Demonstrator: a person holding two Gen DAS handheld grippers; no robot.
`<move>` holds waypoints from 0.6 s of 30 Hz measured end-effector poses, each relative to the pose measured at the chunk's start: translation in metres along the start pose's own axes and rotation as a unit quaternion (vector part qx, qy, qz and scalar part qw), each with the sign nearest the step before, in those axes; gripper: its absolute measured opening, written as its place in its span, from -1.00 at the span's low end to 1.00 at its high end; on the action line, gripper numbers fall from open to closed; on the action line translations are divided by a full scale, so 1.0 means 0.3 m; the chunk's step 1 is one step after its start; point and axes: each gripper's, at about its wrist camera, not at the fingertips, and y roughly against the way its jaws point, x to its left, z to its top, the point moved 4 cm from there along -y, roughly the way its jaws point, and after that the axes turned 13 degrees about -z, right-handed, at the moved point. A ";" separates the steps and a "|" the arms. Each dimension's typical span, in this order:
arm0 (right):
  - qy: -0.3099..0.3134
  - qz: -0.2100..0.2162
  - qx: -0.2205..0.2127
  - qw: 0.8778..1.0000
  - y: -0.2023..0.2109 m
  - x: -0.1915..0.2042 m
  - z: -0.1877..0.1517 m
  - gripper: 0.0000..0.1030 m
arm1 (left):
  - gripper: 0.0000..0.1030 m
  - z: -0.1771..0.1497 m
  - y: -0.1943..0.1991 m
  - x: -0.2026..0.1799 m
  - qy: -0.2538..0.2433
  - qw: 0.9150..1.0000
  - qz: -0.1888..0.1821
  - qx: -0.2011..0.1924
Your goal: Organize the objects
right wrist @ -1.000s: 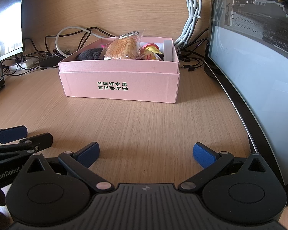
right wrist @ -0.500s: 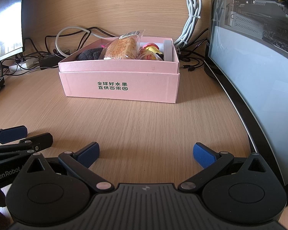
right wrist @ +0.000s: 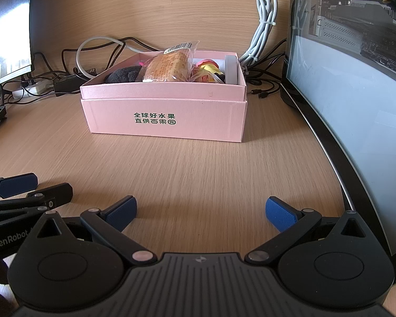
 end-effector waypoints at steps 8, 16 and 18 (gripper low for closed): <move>0.000 0.000 0.000 1.000 0.000 0.000 0.000 1.00 | 0.13 0.000 -0.001 -0.002 -0.002 1.000 0.002 0.001; 0.000 0.000 0.000 1.000 0.001 -0.001 0.001 1.00 | 0.13 0.001 -0.002 -0.001 0.000 1.000 0.004 0.000; 0.000 0.000 0.000 1.000 0.001 -0.001 0.001 1.00 | 0.13 0.001 -0.002 -0.001 0.000 1.000 0.004 0.000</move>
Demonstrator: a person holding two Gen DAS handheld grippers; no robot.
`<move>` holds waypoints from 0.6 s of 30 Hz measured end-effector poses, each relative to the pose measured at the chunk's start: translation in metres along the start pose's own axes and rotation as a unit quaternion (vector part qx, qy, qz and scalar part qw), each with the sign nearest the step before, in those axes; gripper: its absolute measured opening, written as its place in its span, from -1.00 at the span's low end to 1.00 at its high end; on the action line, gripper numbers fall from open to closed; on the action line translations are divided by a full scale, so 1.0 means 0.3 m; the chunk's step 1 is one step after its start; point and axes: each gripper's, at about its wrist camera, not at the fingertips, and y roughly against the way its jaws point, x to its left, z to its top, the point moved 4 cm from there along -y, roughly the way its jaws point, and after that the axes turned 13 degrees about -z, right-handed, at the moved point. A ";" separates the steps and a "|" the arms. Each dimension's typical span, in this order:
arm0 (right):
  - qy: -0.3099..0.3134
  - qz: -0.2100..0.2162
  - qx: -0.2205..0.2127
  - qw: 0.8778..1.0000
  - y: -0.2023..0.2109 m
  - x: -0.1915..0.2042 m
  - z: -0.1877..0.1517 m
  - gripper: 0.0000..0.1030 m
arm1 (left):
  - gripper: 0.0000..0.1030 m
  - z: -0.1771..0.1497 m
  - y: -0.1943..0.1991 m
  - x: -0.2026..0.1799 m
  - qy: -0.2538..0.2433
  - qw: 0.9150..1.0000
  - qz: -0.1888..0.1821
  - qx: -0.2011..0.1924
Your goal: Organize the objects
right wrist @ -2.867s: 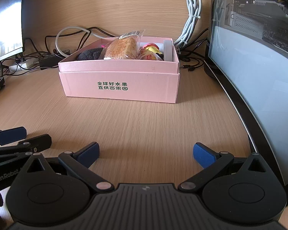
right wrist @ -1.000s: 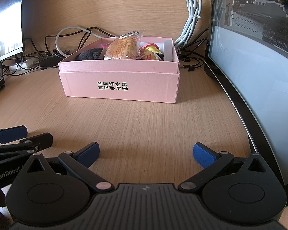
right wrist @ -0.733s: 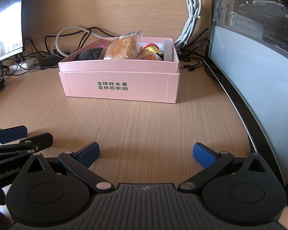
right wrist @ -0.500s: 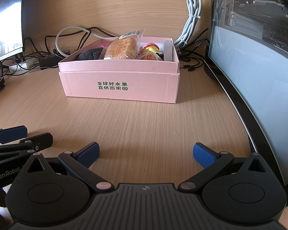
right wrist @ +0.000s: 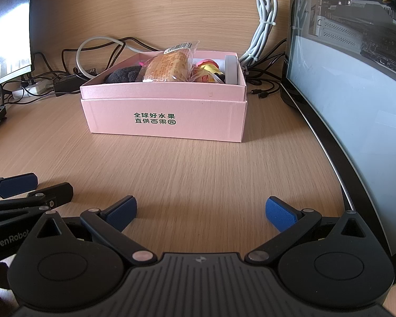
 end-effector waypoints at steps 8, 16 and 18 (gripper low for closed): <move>0.000 0.000 0.000 1.000 0.000 0.000 0.000 1.00 | 0.13 0.000 0.000 0.003 0.002 1.000 0.001 0.000; 0.000 0.000 0.000 1.000 0.000 0.000 0.000 1.00 | 0.13 0.000 -0.001 0.004 0.006 1.000 0.002 -0.001; 0.000 0.000 0.000 1.000 0.000 0.000 0.000 1.00 | 0.13 0.001 -0.001 0.002 0.007 1.000 0.002 -0.002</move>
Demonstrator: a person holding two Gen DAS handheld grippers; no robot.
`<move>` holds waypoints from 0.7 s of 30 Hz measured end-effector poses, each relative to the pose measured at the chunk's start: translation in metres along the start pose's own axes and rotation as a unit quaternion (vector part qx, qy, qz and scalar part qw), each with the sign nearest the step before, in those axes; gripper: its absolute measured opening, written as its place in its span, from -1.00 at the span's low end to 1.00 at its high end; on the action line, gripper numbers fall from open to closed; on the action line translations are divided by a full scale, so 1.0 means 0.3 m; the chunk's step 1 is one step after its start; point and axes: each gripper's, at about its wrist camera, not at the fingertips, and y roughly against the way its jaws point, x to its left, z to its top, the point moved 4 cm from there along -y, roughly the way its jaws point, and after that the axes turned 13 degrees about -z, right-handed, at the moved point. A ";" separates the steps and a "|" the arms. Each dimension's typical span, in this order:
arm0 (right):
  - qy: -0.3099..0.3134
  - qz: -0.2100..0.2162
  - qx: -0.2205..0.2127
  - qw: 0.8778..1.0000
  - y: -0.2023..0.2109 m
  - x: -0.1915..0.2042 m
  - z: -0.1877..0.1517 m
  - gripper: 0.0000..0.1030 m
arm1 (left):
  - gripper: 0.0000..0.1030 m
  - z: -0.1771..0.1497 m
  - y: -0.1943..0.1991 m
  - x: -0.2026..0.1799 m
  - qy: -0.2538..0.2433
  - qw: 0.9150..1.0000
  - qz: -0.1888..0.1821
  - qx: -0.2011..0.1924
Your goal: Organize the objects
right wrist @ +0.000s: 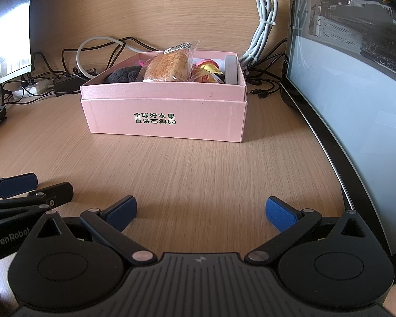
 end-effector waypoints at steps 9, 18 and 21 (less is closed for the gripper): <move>0.000 0.000 0.000 1.000 0.000 0.000 -0.001 1.00 | 0.12 0.002 -0.002 -0.005 0.000 1.000 0.001 0.000; 0.000 0.000 0.000 1.000 -0.001 0.000 0.000 1.00 | 0.12 0.002 -0.003 -0.007 0.000 1.000 0.005 0.000; 0.000 0.000 0.000 1.000 -0.001 0.000 0.000 1.00 | 0.11 0.002 -0.003 -0.007 0.000 1.000 0.005 0.000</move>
